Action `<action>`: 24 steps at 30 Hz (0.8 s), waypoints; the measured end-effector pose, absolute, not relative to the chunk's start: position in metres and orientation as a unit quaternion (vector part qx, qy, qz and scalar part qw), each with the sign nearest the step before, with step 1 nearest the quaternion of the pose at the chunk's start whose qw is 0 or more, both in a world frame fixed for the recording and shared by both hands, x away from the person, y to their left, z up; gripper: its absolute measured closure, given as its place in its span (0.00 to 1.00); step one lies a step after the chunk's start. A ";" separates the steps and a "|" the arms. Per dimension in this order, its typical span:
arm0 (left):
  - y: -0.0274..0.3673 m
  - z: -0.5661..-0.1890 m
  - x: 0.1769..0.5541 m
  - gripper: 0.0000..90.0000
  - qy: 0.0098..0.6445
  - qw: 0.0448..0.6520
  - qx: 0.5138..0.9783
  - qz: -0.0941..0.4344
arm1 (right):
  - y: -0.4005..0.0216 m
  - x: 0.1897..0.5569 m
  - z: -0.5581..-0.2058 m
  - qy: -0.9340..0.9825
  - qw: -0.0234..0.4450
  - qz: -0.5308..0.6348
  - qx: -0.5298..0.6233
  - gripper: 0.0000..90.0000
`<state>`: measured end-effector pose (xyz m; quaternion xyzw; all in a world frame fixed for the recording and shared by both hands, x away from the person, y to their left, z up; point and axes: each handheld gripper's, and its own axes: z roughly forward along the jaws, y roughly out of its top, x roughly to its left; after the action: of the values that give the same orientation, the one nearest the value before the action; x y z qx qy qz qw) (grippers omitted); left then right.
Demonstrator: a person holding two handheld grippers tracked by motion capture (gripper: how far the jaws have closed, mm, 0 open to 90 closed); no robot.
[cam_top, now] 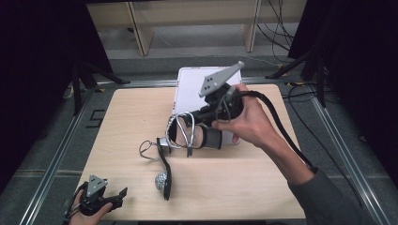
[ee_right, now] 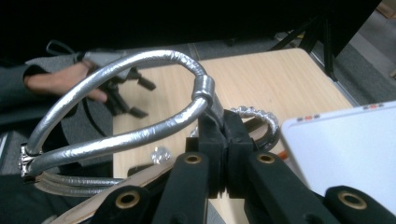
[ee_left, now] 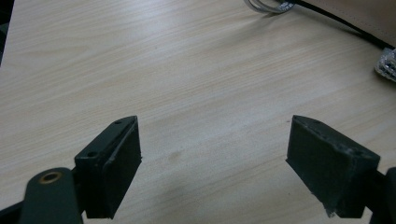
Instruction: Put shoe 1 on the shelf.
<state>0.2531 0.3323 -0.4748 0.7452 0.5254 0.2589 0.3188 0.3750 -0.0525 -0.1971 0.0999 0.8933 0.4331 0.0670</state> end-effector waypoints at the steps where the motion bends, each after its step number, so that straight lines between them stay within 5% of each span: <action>1: 0.332 -0.475 0.253 0.19 0.527 0.323 0.743 0.258 | -0.050 0.378 -0.194 0.893 0.067 0.433 0.101 0.99; 24: 0.331 -0.476 0.253 0.19 0.521 0.324 0.748 0.253 | -0.023 0.500 -0.163 0.861 0.157 0.419 0.241 0.99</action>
<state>0.2526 0.3307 -0.4760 0.7478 0.5214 0.2529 0.3238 0.5004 -0.0235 -0.1633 0.2408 0.8614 0.4189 0.1567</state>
